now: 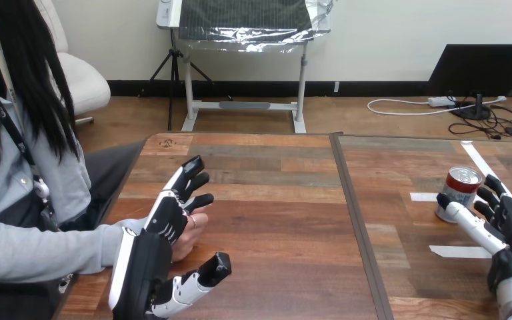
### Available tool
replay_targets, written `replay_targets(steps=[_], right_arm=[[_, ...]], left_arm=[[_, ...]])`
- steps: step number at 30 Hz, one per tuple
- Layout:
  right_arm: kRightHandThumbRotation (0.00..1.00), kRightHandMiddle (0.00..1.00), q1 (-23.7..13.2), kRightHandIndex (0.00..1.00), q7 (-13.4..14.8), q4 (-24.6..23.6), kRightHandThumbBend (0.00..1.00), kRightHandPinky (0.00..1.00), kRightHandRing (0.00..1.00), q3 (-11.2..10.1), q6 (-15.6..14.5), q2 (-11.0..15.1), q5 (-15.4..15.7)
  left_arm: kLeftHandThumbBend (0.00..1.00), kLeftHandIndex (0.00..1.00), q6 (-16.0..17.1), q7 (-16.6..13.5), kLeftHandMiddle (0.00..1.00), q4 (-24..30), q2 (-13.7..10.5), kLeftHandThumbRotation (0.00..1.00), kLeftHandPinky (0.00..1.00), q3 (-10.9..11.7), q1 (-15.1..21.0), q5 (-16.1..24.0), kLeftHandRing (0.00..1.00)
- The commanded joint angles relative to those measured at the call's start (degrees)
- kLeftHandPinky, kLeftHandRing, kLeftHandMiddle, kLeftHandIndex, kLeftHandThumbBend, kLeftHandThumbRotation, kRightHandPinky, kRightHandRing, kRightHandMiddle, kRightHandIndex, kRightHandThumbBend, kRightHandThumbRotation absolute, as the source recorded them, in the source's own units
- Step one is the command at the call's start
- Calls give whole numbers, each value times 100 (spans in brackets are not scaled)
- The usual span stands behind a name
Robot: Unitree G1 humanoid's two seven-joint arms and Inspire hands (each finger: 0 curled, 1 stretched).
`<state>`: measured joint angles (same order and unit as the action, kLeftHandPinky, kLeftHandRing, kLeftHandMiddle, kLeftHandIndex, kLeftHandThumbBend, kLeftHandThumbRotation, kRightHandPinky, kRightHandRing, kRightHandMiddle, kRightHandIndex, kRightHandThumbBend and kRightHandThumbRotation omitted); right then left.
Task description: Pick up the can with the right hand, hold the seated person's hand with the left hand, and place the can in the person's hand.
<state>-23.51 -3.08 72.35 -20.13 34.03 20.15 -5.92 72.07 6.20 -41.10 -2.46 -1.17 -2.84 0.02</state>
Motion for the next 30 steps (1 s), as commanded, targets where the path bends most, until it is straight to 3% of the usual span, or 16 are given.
replay_targets(steps=[1, 10, 30], right_arm=[[35, 91, -562, 93, 35, -18, 100, 90, 92, 58, 23, 141, 50], [36, 90, -579, 93, 147, -3, 100, 88, 91, 113, -30, 152, 157], [35, 92, -616, 94, 75, -20, 100, 92, 93, 103, -110, 126, 121]], left_arm=[[98, 89, 133, 74, 91, 80, -60, 67, 79, -23, 272, -94, 88], [98, 88, 119, 148, 91, 85, -62, 67, 80, -6, 282, -161, 88], [99, 88, 92, 144, 90, 123, -79, 67, 79, 53, 263, -97, 88]])
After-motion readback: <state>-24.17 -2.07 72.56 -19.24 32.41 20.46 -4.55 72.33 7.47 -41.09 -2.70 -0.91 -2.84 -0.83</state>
